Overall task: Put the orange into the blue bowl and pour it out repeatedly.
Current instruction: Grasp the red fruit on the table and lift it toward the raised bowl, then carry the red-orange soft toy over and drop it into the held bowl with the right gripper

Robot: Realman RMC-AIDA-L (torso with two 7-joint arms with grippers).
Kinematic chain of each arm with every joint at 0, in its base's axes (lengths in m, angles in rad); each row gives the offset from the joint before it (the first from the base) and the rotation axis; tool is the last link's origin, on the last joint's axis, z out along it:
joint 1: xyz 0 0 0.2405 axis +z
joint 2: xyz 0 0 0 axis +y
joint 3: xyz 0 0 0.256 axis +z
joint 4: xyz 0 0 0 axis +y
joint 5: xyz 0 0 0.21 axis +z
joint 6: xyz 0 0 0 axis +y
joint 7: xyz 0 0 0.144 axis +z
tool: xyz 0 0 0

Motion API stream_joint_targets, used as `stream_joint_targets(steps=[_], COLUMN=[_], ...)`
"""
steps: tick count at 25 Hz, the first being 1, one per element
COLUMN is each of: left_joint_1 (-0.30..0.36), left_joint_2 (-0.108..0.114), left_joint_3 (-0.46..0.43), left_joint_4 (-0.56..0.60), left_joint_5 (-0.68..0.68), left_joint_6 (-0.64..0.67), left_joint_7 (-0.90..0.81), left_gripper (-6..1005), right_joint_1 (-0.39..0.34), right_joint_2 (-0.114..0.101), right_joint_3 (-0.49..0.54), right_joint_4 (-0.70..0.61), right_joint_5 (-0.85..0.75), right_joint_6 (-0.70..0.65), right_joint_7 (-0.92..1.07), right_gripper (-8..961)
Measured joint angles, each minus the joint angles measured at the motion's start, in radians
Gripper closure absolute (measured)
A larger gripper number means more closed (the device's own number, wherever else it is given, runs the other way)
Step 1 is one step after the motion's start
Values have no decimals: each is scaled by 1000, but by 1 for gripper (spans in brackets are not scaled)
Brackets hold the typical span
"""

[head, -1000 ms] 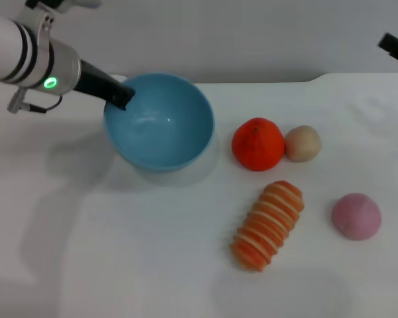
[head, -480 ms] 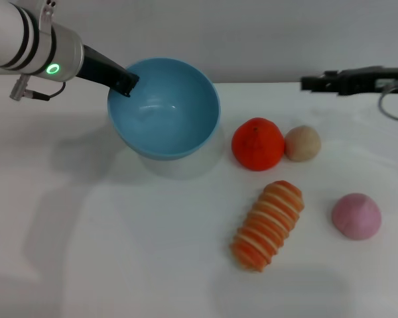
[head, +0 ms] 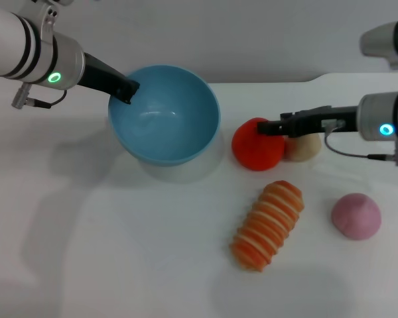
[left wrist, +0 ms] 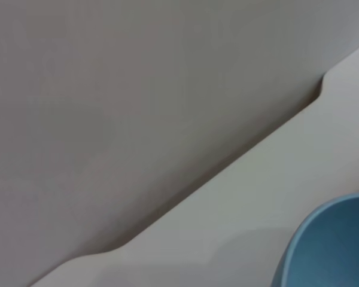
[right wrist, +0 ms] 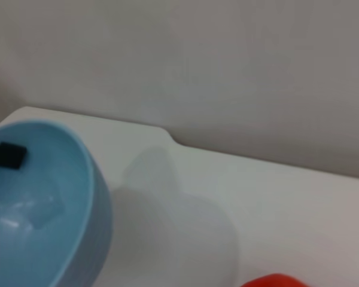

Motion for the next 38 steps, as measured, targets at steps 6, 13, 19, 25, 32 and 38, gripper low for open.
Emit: stream_joint_targets(steps=[6,13,19,25,32,38], left_joint_1=[5,-1,-8,0,6,0], left_joint_2=[-3,0,0,2,2,1], left_joint_3=[13,6,10,12,5,17], left_joint_4=[2,26,28,27,23,15], left_joint_5=[-4,-4,-4,-4,1,-3], left_joint_6=[-15,5,7,7,7,7], left_joint_7=[-1,-1,-1,-1,-1,-1], left_gripper=[1000,999,999,1000,999,1000], right_joint_1=[-3,-9,-15,-67,-185,-250], right_joint_2=[3,-2,-2,1,-5,2], right_joint_3=[-139,-160,-175,-175,-161,-161], right_joint_4=[64,62,52,-11,-166,-398], right_joint_5=[116,116,117,156,379,409], right_joint_6=[87,89,86,71,-66,-166], right_joint_7=[-39,-55,-66,-115,-264,-249], right_gripper=[300,415,655,778,838,886])
